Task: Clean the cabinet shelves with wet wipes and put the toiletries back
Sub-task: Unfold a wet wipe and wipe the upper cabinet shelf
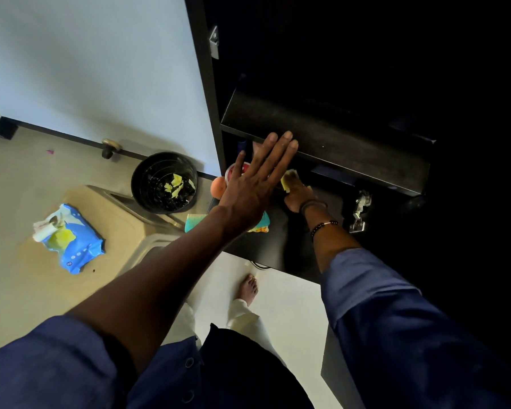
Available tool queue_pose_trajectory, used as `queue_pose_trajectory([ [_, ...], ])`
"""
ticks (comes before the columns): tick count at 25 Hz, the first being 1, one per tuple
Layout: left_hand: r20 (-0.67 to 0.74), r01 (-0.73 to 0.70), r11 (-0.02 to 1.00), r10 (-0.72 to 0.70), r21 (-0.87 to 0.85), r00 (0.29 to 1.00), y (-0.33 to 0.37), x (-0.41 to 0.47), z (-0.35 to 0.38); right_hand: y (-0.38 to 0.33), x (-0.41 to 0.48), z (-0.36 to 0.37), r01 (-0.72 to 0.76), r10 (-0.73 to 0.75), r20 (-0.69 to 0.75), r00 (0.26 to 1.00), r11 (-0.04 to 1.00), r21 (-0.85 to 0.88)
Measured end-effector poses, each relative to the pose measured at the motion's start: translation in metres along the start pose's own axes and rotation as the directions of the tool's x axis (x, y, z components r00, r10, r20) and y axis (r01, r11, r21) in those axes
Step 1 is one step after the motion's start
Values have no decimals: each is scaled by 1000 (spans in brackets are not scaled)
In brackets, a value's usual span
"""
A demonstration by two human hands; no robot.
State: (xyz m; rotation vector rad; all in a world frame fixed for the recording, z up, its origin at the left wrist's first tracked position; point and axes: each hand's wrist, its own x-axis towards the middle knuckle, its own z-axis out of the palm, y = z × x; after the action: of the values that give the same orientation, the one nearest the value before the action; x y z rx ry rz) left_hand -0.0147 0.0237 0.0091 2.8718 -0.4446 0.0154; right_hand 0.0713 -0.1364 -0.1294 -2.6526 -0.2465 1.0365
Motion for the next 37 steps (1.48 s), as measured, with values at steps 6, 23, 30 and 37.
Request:
queue_pose_trajectory([
  [6, -8, -15, 1000, 15, -15, 1000, 1, 0, -1, 6, -44, 56, 87, -92, -124, 988, 995, -39],
  [23, 29, -44, 998, 46, -51, 999, -5, 0, -2, -10, -64, 77, -52, 60, -135, 989, 997, 57],
  [30, 3, -67, 996, 68, -58, 998, -7, 0, 1, -24, -153, 175, 110, -101, -245, 964, 994, 23],
  [37, 29, -80, 995, 81, -53, 996, -10, 1, 2, -16, -146, 157, 33, -45, -236, 971, 998, -57],
])
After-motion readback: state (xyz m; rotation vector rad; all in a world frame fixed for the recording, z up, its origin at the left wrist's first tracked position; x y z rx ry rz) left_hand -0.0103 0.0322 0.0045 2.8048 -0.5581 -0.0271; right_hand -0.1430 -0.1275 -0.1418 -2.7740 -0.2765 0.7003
